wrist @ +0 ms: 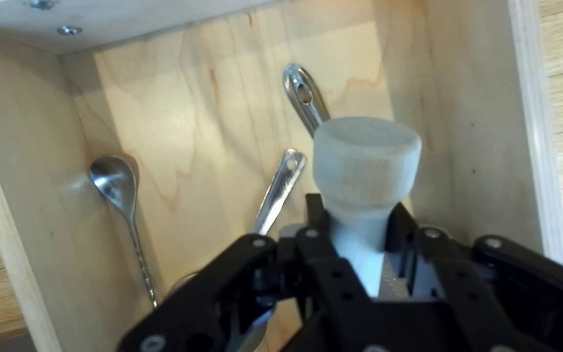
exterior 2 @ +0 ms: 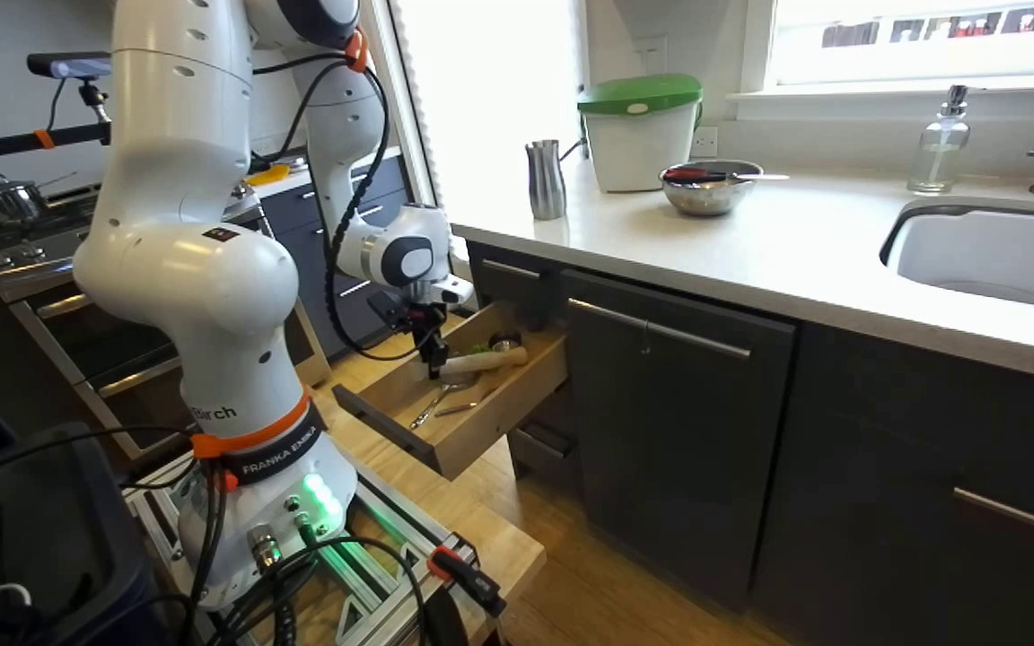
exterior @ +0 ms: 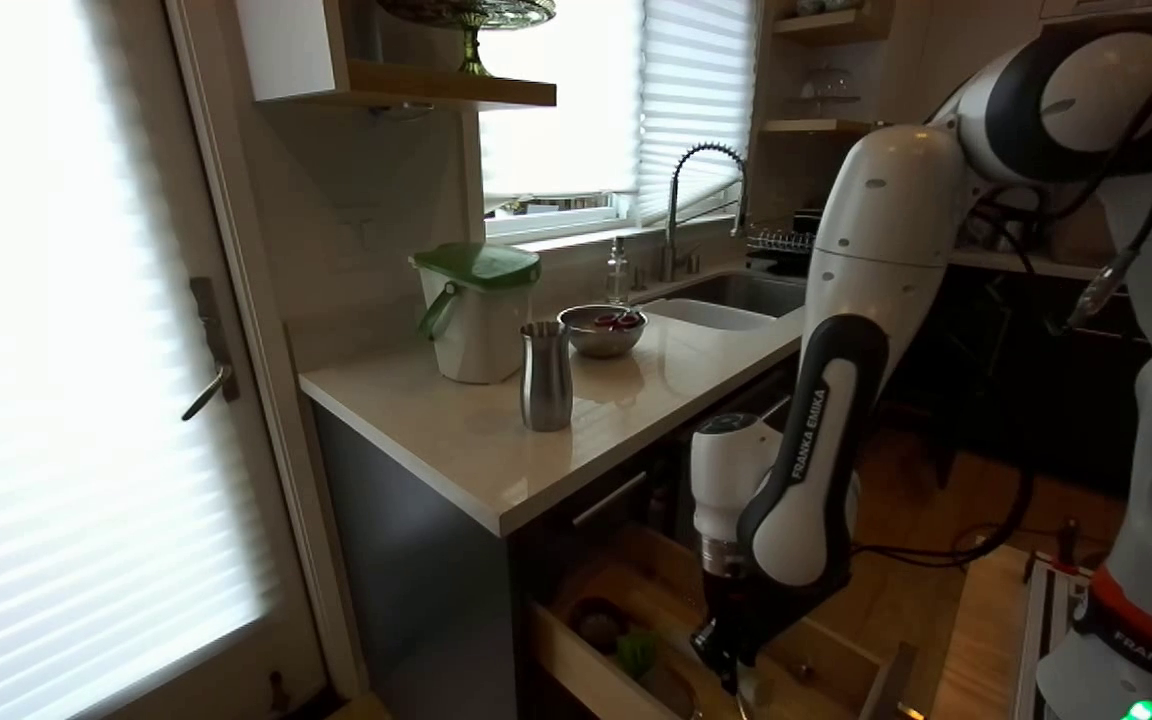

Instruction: Move the pestle from the drawer to the countertop

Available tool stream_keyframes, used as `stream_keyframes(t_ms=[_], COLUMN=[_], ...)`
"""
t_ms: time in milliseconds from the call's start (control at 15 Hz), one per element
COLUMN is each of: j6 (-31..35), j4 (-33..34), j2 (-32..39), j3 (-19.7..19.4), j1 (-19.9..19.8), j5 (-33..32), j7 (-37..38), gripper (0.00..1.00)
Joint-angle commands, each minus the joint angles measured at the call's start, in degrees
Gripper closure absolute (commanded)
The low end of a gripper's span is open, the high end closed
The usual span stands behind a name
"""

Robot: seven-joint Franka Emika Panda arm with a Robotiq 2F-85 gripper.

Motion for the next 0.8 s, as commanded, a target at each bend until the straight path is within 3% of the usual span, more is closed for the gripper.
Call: stream_keyframes(t_ms=[0,133,267,533,733], j6=[1.7,-0.1,-2.7,-1.5,6.5], j4=[-7.7,-8.0,-6.5,-6.5,-13.5], j2=[-9.7,-11.0,-8.9,-9.0,-17.5], j3=[2.7,2.8,5.8,13.0,6.3], j1=[-1.5,-1.6,-4.5,-11.6,-3.7], j5=[3.8,4.2,6.5,14.4,8.0], j7=[-0.1,-0.1,-4.0,-14.6,-5.6], gripper=[0.92,0.92,0.92,0.92,0.92])
